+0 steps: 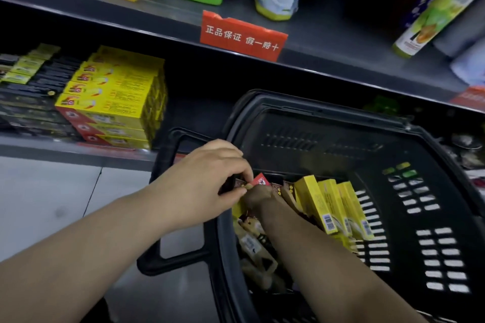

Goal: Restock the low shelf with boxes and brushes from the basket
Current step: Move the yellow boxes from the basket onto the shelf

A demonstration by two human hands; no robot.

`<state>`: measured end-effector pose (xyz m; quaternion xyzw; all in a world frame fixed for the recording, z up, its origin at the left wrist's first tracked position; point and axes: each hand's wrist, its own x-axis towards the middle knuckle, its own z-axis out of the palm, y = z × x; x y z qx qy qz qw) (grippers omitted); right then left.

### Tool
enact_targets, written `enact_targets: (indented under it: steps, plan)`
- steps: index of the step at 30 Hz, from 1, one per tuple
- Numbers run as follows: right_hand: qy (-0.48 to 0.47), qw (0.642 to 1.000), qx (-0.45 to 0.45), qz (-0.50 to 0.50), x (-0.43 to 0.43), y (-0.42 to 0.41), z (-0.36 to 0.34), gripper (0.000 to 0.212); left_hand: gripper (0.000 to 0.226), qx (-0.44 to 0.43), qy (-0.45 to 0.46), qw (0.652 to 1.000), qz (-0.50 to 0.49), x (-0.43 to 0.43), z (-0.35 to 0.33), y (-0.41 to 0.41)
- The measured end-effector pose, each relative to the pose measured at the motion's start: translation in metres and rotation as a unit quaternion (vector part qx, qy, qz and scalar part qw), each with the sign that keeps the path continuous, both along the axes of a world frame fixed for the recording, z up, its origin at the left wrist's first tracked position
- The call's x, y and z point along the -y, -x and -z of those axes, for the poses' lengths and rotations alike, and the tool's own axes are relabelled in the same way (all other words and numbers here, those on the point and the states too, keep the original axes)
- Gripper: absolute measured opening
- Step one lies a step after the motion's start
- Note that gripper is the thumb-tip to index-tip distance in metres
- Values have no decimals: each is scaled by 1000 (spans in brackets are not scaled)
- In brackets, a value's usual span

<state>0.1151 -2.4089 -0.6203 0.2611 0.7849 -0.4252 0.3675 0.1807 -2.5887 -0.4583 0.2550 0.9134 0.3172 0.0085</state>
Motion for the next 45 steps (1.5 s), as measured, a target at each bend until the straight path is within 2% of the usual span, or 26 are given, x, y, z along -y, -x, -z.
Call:
enact_targets:
  steps: [2, 5, 8, 12, 13, 15, 17, 20, 24, 27, 31, 33, 40, 45]
  plan:
    - [27, 998, 5, 54, 5, -2, 0, 34, 16, 2, -1, 1000, 1, 1, 0, 0]
    - [17, 995, 10, 101, 0, -7, -4, 29, 16, 4, -5, 1000, 0, 2, 1, 1]
    - [97, 982, 13, 165, 0, -9, -9, 16, 16, 2, -9, 1000, 0, 1, 1, 1]
    - [99, 982, 4, 163, 10, -12, -11, 4, 16, -6, -1, 1000, 3, 0, 2, 2]
    - [102, 979, 3, 177, 10, -12, -14, 4, 17, -4, 0, 1000, 3, 0, 3, 2]
    - [118, 973, 5, 197, 8, -11, -23, 19, 17, -2, -4, 1000, 4, 1, 4, 2]
    - [111, 980, -25, 164, 4, -15, -44, 25, 19, 7, -15, 1000, 2, 1, 4, 2]
    - [59, 987, -139, 62, -6, -33, -87, 39, 35, 33, -58, 997, -28, -1, 3, 2]
    - [35, 951, -301, -68, -18, -67, -152, 36, 68, 59, -165, 980, -97, -8, -4, 6]
    - [15, 919, -374, -126, -17, -79, -193, 38, 72, 108, -262, 951, -126, -9, -12, 11]
    - [6, 897, -403, -184, -3, -77, -224, 38, 49, 213, -404, 885, -96, -7, -24, 12]
    - [14, 892, -402, -206, 6, -71, -233, 36, 41, 232, -458, 851, -111, -1, -26, 13]
    - [17, 893, -328, -308, 60, -27, -249, 46, 28, 243, -543, 764, -251, 47, -23, 22]
    - [23, 863, -330, -382, 133, 18, -240, 38, 33, 228, -548, 698, -400, 96, -11, 30]
